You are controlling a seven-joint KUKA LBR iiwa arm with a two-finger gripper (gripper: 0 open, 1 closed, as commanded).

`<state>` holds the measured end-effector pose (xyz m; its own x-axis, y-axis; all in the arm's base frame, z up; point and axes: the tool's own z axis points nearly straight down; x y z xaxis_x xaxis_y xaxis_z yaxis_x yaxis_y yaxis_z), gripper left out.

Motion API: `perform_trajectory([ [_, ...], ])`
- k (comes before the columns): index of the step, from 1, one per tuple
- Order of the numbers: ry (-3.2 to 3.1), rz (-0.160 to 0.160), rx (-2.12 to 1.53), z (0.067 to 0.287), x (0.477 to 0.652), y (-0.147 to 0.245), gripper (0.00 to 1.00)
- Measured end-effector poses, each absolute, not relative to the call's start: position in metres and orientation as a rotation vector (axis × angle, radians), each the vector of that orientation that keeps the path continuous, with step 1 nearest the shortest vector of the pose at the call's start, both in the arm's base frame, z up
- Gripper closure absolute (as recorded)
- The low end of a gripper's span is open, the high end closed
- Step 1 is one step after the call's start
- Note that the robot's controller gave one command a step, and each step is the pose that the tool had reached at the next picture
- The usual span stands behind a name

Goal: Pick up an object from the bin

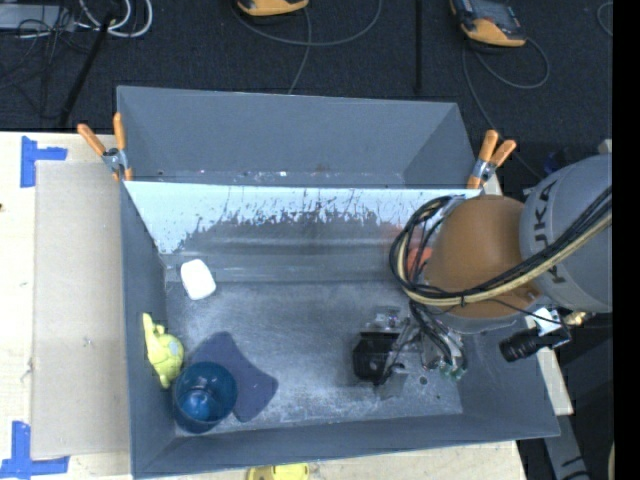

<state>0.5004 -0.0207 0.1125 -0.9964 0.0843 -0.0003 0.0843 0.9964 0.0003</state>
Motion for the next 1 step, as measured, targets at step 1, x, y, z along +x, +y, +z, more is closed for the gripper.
perform_trajectory([
  [1,3.142,0.0,0.133,0.1224,0.4992,-0.0208,1.0],
])
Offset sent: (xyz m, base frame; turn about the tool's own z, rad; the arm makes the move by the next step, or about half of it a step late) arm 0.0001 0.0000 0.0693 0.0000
